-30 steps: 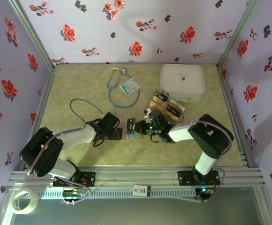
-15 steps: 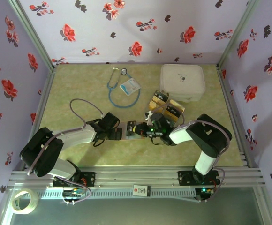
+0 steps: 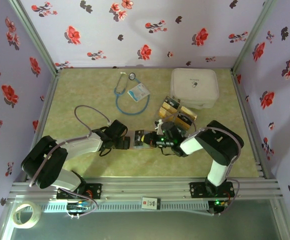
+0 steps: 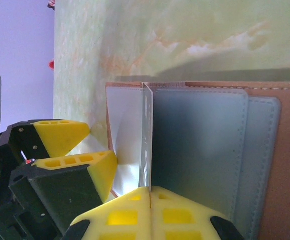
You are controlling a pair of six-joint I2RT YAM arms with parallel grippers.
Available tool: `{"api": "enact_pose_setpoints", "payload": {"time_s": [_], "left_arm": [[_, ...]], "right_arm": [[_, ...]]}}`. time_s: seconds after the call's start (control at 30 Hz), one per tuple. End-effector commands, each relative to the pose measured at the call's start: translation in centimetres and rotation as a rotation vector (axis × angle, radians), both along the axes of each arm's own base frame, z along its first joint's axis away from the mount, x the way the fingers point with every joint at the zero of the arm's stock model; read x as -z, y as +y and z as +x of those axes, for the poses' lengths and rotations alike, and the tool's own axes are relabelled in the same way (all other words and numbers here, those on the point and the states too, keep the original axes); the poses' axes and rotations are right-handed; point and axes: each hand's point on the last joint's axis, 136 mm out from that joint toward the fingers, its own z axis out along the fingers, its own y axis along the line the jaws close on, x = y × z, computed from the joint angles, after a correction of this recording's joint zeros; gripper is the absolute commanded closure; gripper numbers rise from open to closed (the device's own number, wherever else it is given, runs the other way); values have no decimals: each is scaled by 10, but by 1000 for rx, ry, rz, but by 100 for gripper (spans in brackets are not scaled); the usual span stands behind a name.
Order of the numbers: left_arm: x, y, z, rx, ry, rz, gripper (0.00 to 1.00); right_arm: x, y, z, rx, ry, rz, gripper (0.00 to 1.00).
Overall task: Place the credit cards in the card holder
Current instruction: Insert the credit card into the card slot.
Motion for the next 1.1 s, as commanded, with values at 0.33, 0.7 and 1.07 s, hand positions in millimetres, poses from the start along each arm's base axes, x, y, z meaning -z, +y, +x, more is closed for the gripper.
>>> {"api": "enact_pose_setpoints", "payload": {"time_s": [0.33, 0.7, 1.07], "left_arm": [[10, 12, -4, -28, 25, 43, 0], [10, 11, -4, -31, 23, 40, 0], [10, 10, -4, -31, 22, 36, 0]], "right_arm": [[15, -6, -15, -22, 46, -16, 100], [16, 0, -14, -35, 56, 2, 100], [18, 2, -16, -48, 69, 1, 100]]}}
